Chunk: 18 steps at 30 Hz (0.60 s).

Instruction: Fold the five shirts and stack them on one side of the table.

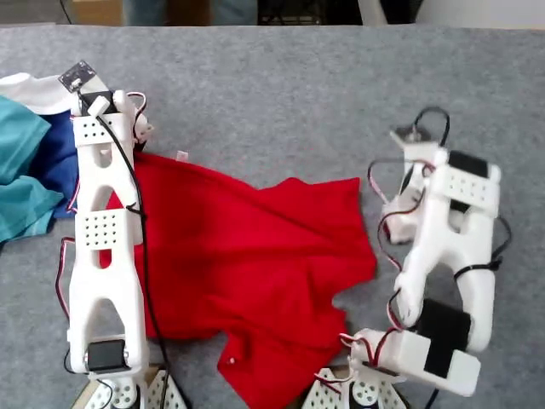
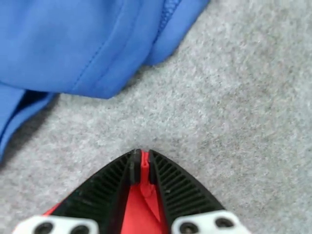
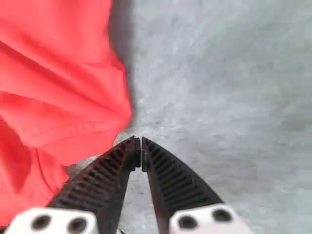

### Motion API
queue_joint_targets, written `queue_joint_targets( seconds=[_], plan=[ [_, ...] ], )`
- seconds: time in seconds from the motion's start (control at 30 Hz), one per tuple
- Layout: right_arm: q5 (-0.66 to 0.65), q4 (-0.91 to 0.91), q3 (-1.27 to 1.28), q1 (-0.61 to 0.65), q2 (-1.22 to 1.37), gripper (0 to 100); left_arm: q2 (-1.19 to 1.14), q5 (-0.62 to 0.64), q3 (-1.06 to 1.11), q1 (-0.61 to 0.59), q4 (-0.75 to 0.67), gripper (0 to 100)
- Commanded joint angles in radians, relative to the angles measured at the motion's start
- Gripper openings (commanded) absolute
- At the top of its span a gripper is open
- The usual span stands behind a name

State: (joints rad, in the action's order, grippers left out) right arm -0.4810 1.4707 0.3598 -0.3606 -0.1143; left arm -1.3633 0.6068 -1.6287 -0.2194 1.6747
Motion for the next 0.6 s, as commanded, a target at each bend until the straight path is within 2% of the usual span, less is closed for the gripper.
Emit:
queue_joint_targets(
  seconds=[0.0,0.1,0.2,0.4,0.57],
  plan=[
    [0.141,0.049,-0.217,0.080,-0.018,1.5,0.009,-0.011,-0.022,-0.022,0.005,3],
    [0.285,0.048,-0.337,0.158,0.090,1.5,0.009,-0.011,-0.022,-0.022,0.005,3],
    [0.362,0.038,-0.401,0.232,0.251,1.5,0.009,-0.011,-0.022,-0.022,0.005,3],
    [0.368,-0.018,-0.358,0.290,0.479,1.4,0.009,-0.011,-0.022,-0.024,0.005,3],
    [0.328,-0.201,-0.111,0.292,0.507,1.4,0.009,-0.011,-0.022,-0.025,0.005,3]
  ],
)
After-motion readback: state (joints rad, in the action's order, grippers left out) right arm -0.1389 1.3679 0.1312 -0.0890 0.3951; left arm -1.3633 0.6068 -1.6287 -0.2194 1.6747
